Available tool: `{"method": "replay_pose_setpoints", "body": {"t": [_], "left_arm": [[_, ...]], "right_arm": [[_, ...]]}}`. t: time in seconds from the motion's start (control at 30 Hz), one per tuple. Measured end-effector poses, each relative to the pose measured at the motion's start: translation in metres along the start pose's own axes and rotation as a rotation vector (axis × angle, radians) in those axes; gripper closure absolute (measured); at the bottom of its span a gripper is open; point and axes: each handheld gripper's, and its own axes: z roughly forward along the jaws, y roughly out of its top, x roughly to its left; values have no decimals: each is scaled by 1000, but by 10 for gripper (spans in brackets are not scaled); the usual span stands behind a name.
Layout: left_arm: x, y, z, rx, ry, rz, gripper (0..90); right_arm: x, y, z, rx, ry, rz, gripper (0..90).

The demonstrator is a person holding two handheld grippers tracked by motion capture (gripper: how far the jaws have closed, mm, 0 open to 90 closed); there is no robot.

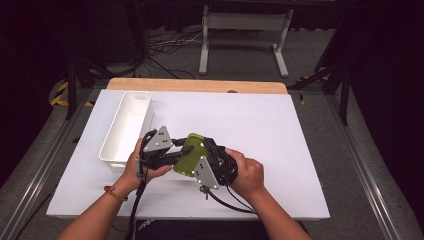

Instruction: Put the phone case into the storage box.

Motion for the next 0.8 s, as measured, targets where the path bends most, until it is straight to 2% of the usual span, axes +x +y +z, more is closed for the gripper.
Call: {"method": "replay_pose_setpoints", "body": {"t": [0.13,0.27,0.33,0.47,0.53,0.67,0.8], "left_arm": [[1,-1,-3,-12,-1,-15,742],[0,0,-9,-18,19,9,783],[-1,0,-9,-22,26,12,784],[-3,-2,-9,-30,45,24,787],[-4,-3,-9,-34,49,27,788],[-5,-3,-10,-35,71,45,789],[-3,-4,-12,-47,81,29,789]], "right_arm": [[1,0,-1,-8,-8,-8,879],[0,0,-1,-20,-7,-18,869],[0,0,-1,-22,-3,-5,867],[-1,-1,-2,-28,9,22,855],[-4,-1,-2,-35,34,49,841],[-5,-2,-2,-43,52,91,815],[-9,-3,-3,-65,88,146,776]]}}
